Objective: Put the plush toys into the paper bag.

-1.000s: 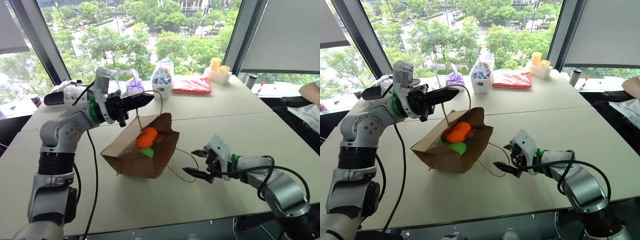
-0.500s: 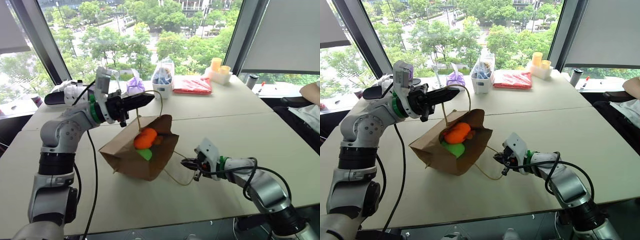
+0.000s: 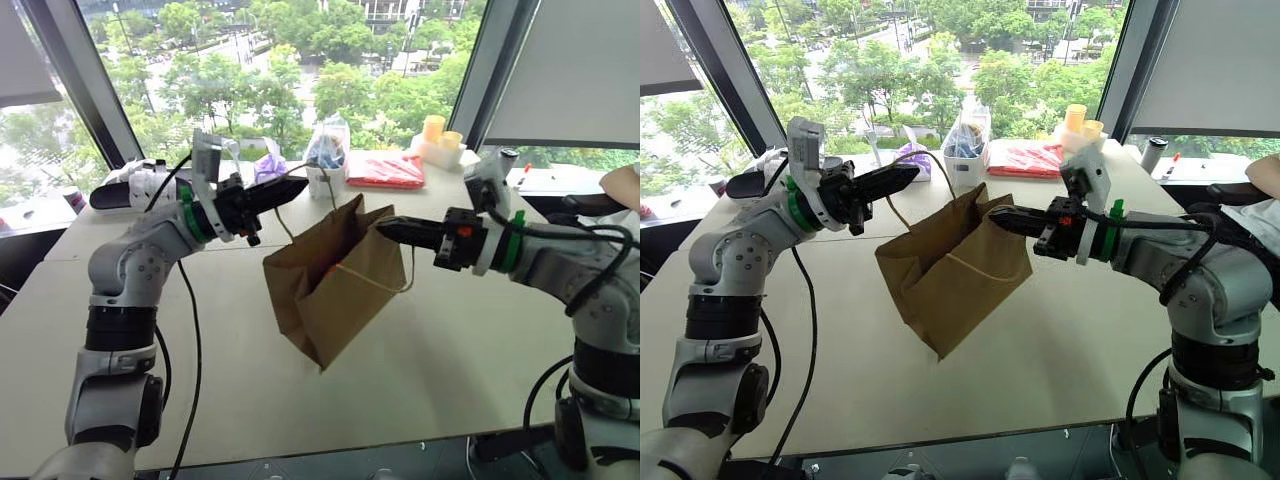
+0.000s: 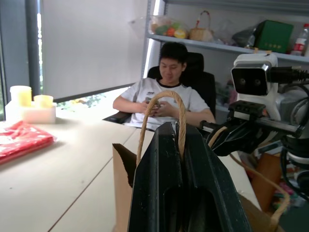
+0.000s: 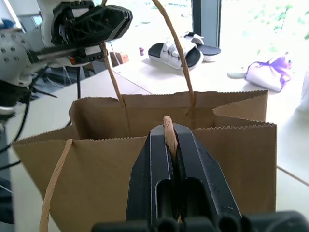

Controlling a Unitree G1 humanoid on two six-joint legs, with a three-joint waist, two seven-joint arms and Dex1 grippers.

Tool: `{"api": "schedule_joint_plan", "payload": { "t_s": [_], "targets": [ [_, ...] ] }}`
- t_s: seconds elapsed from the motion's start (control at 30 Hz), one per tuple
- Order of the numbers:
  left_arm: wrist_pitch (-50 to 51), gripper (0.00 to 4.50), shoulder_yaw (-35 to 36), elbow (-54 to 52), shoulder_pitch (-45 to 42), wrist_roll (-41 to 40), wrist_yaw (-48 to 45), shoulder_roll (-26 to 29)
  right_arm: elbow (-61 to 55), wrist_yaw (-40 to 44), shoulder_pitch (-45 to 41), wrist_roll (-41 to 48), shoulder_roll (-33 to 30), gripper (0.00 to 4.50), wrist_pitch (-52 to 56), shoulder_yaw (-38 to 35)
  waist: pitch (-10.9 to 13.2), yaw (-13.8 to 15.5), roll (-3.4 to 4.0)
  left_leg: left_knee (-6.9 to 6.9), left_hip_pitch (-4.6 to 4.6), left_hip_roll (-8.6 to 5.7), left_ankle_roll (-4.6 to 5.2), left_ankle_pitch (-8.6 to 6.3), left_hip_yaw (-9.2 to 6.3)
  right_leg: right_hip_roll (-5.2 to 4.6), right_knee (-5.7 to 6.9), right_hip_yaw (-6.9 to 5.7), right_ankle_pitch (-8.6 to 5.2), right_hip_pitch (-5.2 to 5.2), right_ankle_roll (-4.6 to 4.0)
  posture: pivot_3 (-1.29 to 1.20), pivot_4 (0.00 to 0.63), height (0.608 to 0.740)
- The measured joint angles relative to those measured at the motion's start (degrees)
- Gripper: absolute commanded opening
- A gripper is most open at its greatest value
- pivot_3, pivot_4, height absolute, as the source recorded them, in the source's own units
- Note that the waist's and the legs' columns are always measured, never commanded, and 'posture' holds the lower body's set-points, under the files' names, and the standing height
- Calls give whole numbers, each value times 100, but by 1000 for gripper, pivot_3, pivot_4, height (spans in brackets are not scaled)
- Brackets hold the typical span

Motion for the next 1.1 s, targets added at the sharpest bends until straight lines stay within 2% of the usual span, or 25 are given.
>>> {"api": "schedule_joint_plan", "payload": {
  "t_s": [0.1,0.3,0.33,0.4,0.43,0.47,0.63,0.67,0.83,0.97,1.1],
  "targets": [
    [-226,0,-35,213,364,323,174,-102,354,64,14,-78,-134,37,-89,235,-1,-7,3,-1,2,0,0,0,3,0,2,0,0,-1,0,0,150,740],
    [-483,0,-339,696,722,926,337,-314,533,196,647,-441,-288,37,-600,753,1,7,-1,4,-5,-2,1,0,3,-1,1,0,0,-2,1,0,150,740],
    [-487,260,-389,649,755,956,279,-315,509,224,736,-450,-348,7,-660,771,1,6,-1,3,-5,-2,1,0,3,-1,0,0,0,-2,1,0,150,740],
    [-476,864,-407,603,819,968,232,-318,459,242,826,-439,-408,586,-689,762,0,0,-1,3,-4,-1,1,0,2,-1,1,0,0,-3,1,0,150,740],
    [-422,1484,-410,592,824,962,219,-324,433,252,866,-406,-433,1026,-688,735,0,-2,-1,2,-4,0,1,0,1,-1,1,-1,0,-3,1,0,150,740],
    [-363,1851,-407,578,823,945,211,-323,414,258,874,-376,-445,1394,-686,707,1,-6,-1,3,-4,0,1,0,2,-1,1,0,0,-3,1,0,150,740],
    [160,4299,-249,317,788,553,184,-319,314,260,874,-189,-616,3965,-637,467,0,-4,-1,4,-4,0,1,-1,2,-1,1,0,0,-3,1,0,150,740],
    [296,4500,-203,230,769,439,183,-306,300,252,872,-155,-644,4450,-631,426,1,-4,-1,4,-4,0,1,-1,2,-1,1,0,0,-3,1,0,150,740],
    [952,4500,23,-212,716,-144,129,-53,118,235,838,48,-877,4487,-523,283,0,-6,-1,4,-3,1,1,-1,2,-1,2,0,0,-3,1,0,150,740],
    [1959,4500,485,-559,928,-1023,-10,687,82,122,365,507,-1035,4487,-356,-200,4,-53,3,-4,-3,7,6,-4,4,0,12,3,0,-19,0,0,150,740],
    [2448,4500,1057,-553,965,-1543,188,1021,169,-118,36,798,-1073,4487,-322,-639,3,-7,1,1,0,7,6,-3,4,0,6,-3,-1,-4,0,0,150,740]
  ]
}}
